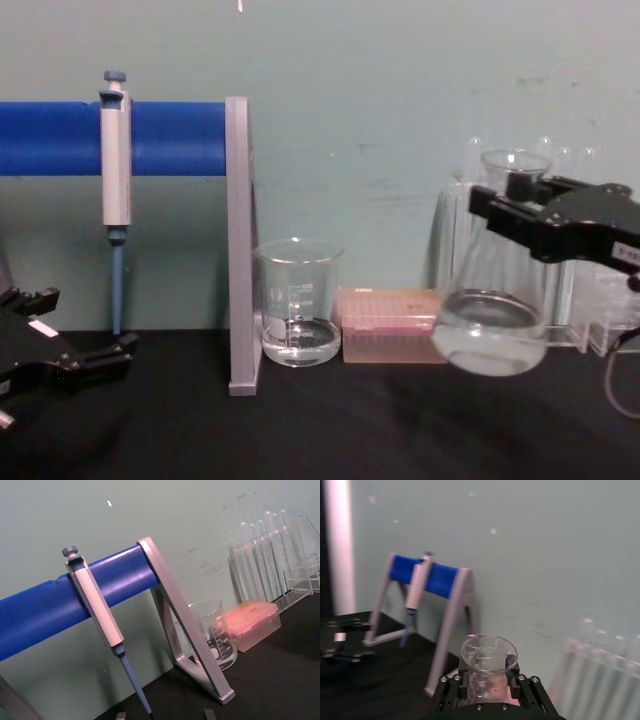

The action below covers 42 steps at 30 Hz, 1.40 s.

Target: Grasp the erlenmeyer flask with one hand, shake it three times, then place it back.

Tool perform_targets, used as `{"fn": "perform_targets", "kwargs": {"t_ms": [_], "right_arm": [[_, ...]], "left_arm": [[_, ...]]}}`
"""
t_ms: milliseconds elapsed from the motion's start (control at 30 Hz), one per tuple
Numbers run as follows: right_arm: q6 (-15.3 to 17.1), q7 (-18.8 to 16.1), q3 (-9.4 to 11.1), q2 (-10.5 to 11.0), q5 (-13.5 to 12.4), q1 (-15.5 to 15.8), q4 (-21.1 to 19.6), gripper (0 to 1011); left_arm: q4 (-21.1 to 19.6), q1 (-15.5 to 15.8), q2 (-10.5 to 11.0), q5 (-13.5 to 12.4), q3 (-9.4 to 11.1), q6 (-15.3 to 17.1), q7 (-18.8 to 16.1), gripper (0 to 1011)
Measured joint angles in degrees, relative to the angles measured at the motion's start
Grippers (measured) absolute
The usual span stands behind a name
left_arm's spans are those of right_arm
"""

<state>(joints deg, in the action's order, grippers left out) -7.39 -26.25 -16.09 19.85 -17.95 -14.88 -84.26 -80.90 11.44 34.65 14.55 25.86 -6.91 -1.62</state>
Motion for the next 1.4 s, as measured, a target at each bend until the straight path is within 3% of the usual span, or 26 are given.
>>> {"fn": "perform_targets", "kwargs": {"t_ms": [467,1400], "right_arm": [[-0.4,-6.4,-4.4,1.7,-4.2,-0.6,-1.2,451],[-1.0,-7.3,-7.3,3.1,-7.4,-3.8,2.4,451]], "left_arm": [[0.0,0.0,0.0,0.0,0.0,0.0,0.0,1001],[0.0,0.0,0.0,0.0,0.0,0.0,0.0,1001]]}}
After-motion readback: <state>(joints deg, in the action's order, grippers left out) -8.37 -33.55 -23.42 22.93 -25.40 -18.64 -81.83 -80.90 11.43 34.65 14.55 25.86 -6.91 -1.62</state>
